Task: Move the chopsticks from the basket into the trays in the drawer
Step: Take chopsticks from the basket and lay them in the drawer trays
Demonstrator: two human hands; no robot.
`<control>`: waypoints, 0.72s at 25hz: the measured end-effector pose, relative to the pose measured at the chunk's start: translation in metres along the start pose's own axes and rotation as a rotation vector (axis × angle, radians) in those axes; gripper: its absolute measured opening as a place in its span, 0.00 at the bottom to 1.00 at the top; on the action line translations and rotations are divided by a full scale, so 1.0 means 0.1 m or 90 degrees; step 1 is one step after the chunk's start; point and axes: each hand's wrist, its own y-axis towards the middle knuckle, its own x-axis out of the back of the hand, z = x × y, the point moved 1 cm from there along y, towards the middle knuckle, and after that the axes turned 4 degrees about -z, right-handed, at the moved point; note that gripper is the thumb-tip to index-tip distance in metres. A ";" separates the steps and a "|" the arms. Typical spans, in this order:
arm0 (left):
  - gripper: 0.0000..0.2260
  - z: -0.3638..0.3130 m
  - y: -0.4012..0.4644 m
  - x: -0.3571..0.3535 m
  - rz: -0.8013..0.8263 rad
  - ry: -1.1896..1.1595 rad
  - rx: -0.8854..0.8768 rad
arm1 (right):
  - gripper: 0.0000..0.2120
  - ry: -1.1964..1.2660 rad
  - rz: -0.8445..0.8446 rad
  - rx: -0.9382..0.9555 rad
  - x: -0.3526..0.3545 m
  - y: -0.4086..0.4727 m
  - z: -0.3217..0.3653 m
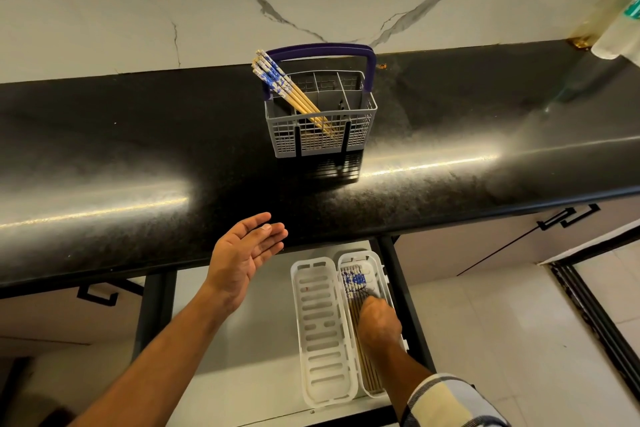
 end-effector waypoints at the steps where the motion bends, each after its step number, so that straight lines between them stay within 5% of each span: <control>1: 0.11 0.00 0.00 0.00 0.001 -0.001 0.000 | 0.10 0.001 -0.001 -0.001 0.00 0.00 0.00; 18: 0.11 -0.03 -0.04 0.01 -0.002 -0.017 -0.002 | 0.13 0.010 0.032 -0.009 -0.02 0.03 -0.03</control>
